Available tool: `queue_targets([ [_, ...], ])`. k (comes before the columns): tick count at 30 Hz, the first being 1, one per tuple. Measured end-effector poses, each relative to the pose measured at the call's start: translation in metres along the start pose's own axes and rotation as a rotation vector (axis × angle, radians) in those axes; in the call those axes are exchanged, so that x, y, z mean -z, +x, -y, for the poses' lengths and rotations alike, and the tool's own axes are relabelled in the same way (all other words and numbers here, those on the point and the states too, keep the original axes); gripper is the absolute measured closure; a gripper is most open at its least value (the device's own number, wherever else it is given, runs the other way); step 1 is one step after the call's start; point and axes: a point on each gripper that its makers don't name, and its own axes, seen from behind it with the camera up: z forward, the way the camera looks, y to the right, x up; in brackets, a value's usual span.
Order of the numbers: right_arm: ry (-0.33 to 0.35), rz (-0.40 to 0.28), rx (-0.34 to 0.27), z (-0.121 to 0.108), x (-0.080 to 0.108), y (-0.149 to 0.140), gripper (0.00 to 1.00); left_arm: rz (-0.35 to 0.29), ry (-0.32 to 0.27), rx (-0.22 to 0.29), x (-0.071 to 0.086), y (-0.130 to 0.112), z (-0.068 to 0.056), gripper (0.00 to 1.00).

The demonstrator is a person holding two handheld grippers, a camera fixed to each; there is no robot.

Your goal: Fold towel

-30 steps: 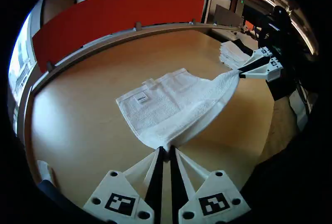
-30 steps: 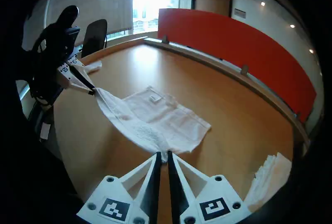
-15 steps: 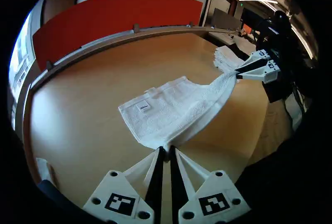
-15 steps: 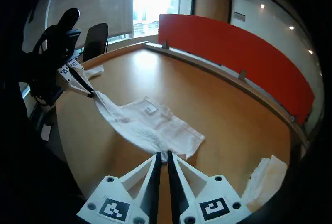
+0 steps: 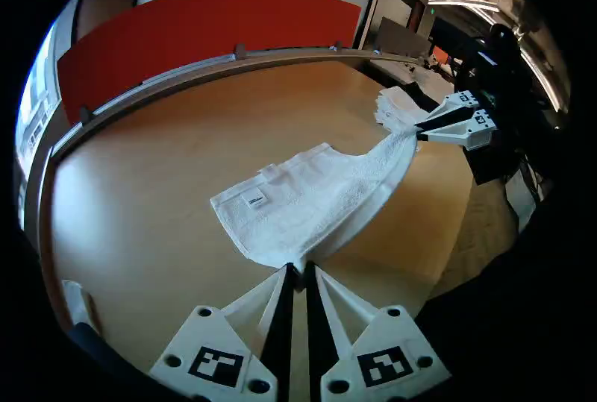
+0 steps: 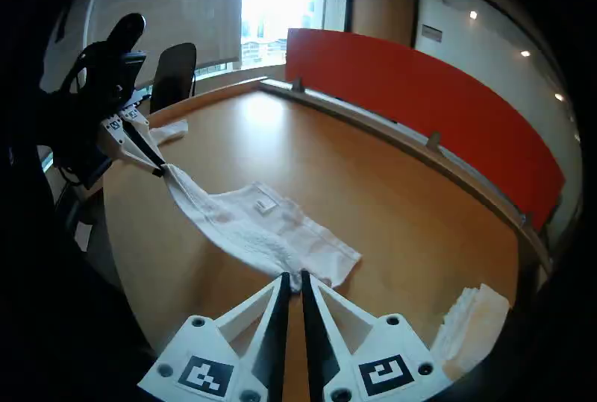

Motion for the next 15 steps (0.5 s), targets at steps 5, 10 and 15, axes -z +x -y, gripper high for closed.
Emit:
queue_targets([
  [5, 0.008, 0.003, -0.001, 0.0012, -0.0008, -0.0005, 0.88, 0.003, 0.008, 0.01, -0.0019, -0.0015, 0.0017, 0.89],
  [10, 0.008, 0.004, 0.005, 0.0011, -0.0009, 0.0007, 0.89, 0.001, 0.009, 0.012, -0.0024, 0.0004, 0.0017, 0.89],
  [15, 0.008, 0.002, 0.006, 0.0006, 0.0015, 0.0029, 0.89, -0.001, 0.004, 0.01, 0.0001, 0.0023, -0.0003, 0.89],
])
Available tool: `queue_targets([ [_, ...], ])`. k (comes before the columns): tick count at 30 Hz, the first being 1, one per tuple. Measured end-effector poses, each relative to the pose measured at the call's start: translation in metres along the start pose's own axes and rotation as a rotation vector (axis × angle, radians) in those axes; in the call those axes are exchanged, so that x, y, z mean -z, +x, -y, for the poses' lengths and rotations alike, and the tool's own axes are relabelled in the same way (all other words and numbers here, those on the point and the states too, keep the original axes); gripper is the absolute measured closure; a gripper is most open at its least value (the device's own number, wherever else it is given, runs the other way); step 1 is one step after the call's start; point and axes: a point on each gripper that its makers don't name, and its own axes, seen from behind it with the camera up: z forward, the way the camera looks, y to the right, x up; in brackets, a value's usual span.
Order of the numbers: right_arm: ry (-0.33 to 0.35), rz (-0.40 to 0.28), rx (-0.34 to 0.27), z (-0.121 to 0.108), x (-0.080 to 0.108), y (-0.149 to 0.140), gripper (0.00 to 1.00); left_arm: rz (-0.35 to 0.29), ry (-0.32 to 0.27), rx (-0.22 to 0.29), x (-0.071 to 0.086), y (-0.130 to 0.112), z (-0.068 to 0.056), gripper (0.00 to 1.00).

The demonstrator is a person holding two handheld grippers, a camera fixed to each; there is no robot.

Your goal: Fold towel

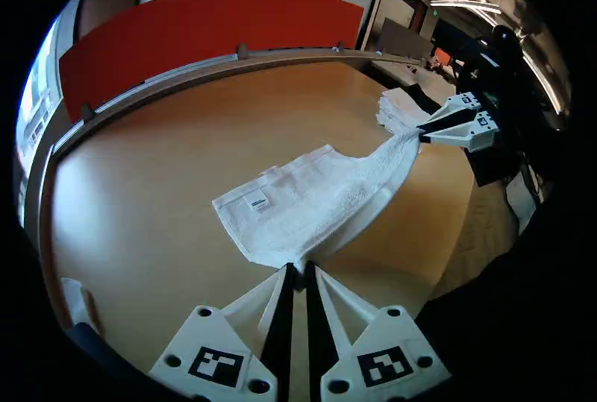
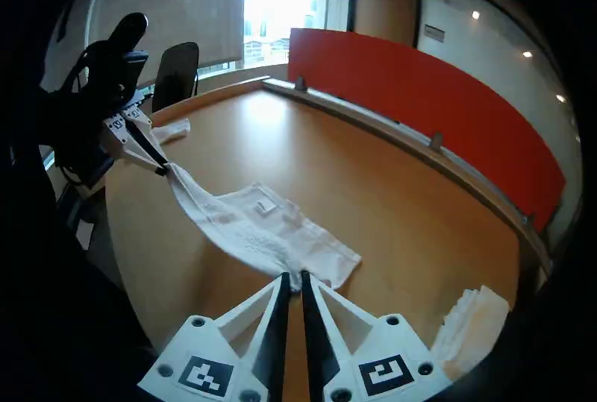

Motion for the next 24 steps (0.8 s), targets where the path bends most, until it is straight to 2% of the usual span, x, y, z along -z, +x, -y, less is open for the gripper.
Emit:
queue_targets([
  [15, 0.005, 0.001, -0.005, 0.004, 0.002, -0.001, 0.89, 0.003, 0.008, 0.015, 0.0, -0.001, 0.002, 0.89],
  [24, 0.006, 0.011, -0.008, 0.003, -0.004, -0.004, 0.89, 0.008, 0.021, 0.001, -0.008, 0.003, 0.01, 0.89],
])
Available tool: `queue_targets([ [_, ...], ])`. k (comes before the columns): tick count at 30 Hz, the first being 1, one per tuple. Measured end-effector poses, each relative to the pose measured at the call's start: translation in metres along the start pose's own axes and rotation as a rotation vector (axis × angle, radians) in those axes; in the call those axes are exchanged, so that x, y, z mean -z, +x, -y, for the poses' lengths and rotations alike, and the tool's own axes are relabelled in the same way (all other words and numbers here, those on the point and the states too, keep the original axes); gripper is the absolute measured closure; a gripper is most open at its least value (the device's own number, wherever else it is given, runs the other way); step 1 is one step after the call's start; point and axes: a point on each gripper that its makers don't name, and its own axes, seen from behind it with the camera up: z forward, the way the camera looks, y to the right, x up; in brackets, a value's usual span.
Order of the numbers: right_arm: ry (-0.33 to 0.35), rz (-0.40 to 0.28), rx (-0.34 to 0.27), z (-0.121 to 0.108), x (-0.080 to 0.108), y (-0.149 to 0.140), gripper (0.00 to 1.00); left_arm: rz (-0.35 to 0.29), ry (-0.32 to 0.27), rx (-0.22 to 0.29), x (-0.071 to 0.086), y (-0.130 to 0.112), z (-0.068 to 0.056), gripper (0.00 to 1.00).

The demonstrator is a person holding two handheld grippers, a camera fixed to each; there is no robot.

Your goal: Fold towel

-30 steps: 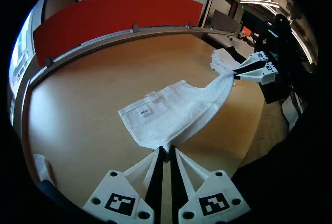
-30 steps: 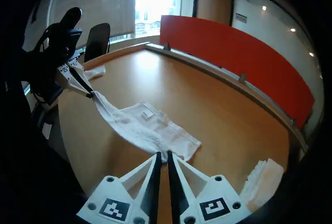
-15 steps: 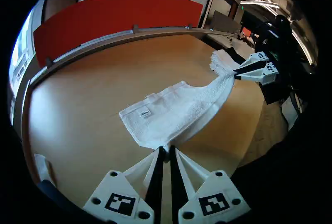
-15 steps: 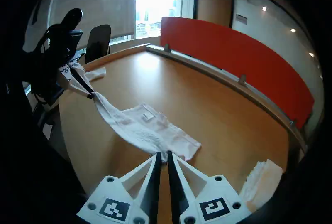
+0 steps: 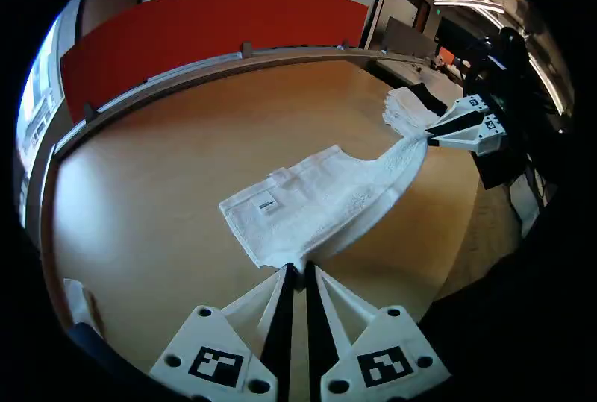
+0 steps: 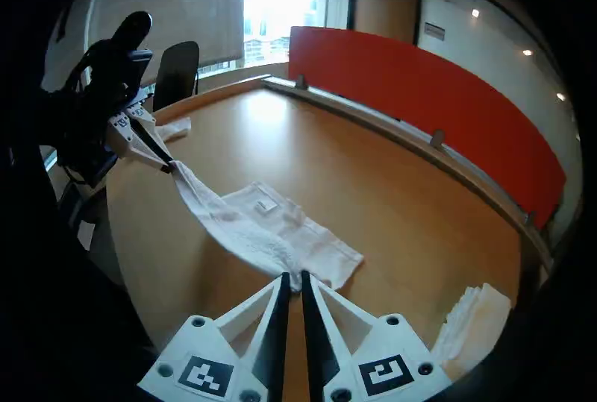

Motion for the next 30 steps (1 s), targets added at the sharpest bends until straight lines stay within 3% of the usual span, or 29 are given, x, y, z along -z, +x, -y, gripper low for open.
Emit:
queue_targets([
  [13, -0.003, 0.033, 0.002, -0.019, -0.032, -0.007, 0.89, 0.024, 0.031, -0.004, -0.034, 0.006, 0.026, 0.89],
  [30, 0.007, 0.121, -0.009, -0.045, -0.075, -0.034, 0.89, 0.08, 0.042, -0.02, -0.084, 0.004, 0.046, 0.89],
])
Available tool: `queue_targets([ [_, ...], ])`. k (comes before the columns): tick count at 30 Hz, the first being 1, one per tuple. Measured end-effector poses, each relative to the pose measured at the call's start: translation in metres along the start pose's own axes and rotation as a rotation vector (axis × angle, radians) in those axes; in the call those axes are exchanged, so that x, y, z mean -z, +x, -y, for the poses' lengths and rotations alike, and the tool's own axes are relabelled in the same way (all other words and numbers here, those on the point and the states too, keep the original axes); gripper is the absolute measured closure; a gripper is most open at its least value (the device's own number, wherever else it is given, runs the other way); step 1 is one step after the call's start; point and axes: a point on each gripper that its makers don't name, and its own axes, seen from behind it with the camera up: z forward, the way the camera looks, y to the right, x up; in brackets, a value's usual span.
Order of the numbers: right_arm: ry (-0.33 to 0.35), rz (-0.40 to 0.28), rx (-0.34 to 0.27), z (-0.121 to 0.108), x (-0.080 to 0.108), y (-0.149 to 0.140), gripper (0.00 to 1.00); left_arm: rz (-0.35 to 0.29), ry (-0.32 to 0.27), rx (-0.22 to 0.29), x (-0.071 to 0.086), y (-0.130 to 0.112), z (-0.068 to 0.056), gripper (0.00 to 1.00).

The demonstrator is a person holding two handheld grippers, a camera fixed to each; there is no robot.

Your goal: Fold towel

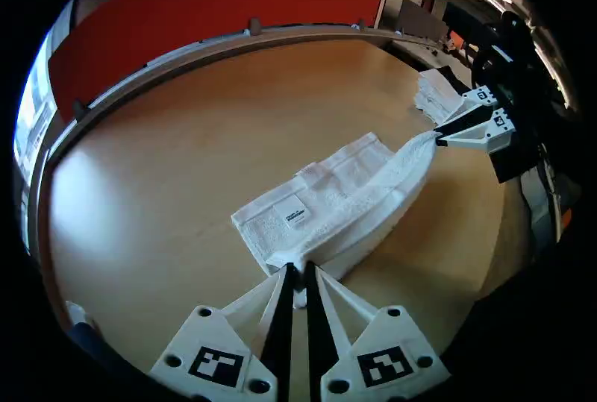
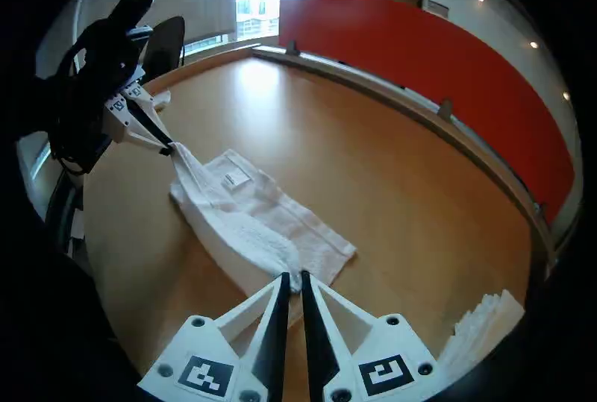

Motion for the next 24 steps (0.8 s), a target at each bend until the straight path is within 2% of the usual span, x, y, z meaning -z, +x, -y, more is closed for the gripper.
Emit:
queue_targets([
  [6, 0.005, 0.013, -0.016, -0.004, -0.009, -0.005, 0.89, 0.006, 0.005, 0.002, -0.011, 0.0, 0.005, 0.89],
  [18, 0.007, 0.042, -0.081, -0.016, -0.039, -0.021, 0.88, 0.016, 0.042, 0.022, -0.046, -0.003, 0.02, 0.88],
  [24, -0.006, 0.046, -0.106, -0.022, -0.051, -0.023, 0.87, 0.022, 0.058, 0.011, -0.059, -0.005, 0.025, 0.87],
])
